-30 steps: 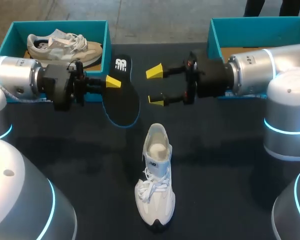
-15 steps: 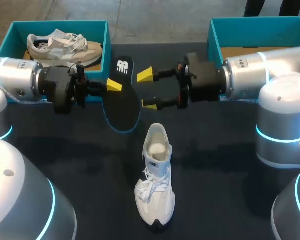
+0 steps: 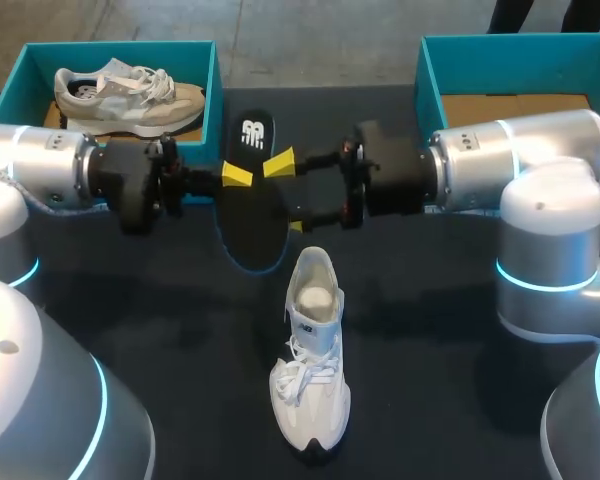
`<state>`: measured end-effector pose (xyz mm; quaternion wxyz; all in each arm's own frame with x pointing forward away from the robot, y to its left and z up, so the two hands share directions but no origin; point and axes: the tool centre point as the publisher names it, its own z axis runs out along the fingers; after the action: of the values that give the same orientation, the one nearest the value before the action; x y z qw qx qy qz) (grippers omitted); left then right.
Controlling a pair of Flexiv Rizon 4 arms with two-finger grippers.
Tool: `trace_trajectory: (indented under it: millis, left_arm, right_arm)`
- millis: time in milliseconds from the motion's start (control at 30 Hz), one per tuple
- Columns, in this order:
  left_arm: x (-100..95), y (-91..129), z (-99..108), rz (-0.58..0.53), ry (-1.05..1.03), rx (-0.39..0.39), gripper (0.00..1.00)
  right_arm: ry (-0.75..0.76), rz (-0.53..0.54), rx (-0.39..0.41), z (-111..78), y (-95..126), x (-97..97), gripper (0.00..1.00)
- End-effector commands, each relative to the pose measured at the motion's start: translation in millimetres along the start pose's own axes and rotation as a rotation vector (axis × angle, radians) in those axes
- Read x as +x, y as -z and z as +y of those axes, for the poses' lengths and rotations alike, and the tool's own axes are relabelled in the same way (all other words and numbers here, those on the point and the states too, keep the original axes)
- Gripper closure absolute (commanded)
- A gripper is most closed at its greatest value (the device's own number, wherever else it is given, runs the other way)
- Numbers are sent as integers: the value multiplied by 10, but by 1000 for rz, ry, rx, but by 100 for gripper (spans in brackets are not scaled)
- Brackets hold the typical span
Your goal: Take the shoe out of the shoebox, open the shoe tongue, remove and reinsert the insole, then place the shoe into the shoebox
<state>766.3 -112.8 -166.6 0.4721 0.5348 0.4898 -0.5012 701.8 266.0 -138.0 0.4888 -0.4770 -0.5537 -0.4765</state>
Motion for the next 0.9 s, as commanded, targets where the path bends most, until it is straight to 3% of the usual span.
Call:
trace_trajectory:
  millis: [33, 67, 133, 633, 900]
  left_arm:
    - [8, -56, 34, -4, -13, -5, 100]
    - [6, -60, 37, -4, -14, -6, 100]
    - [0, -64, 47, -10, -15, -9, 100]
    - [-46, -140, 32, -50, -7, -12, 100]
    - [-91, -110, 73, -76, -10, -42, 100]
  right_arm:
    - [1, -5, 9, 38, -88, -10, 40]
    - [2, -6, 10, 38, -90, -12, 51]
    - [2, -4, 11, 36, -99, -20, 53]
    - [-11, -10, -11, 76, -120, -83, 53]
    - [-18, -15, -77, 58, -54, -147, 54]
